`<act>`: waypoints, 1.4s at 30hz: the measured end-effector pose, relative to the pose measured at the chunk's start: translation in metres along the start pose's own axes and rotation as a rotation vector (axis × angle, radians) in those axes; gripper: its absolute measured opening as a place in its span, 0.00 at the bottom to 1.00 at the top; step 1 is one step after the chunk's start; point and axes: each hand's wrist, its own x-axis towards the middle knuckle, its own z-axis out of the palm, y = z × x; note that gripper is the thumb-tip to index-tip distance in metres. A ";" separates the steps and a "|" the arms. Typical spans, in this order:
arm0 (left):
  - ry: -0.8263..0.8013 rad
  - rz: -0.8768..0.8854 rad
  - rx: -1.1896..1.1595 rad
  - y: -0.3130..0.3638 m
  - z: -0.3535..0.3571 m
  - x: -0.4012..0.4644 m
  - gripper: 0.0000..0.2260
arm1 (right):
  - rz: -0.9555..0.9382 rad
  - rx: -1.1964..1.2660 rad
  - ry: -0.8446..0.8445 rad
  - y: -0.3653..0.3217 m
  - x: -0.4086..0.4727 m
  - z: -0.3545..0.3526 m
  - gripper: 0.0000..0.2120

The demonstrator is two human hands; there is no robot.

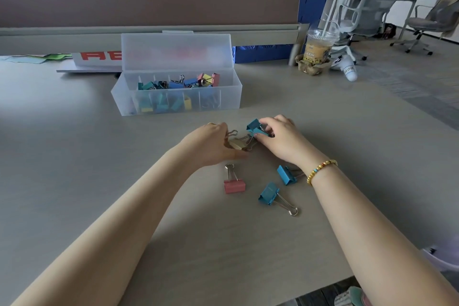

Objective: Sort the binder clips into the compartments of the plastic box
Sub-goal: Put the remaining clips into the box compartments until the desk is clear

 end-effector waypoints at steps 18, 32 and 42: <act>-0.007 0.179 -0.010 -0.006 -0.007 0.041 0.21 | -0.102 0.123 -0.251 0.015 0.001 -0.009 0.25; 0.002 0.050 0.005 -0.028 -0.005 0.038 0.22 | -0.173 0.026 -0.090 0.005 0.009 -0.001 0.25; 0.106 0.000 -0.299 -0.030 -0.008 0.036 0.18 | -0.170 -0.149 -0.022 -0.002 0.012 0.007 0.28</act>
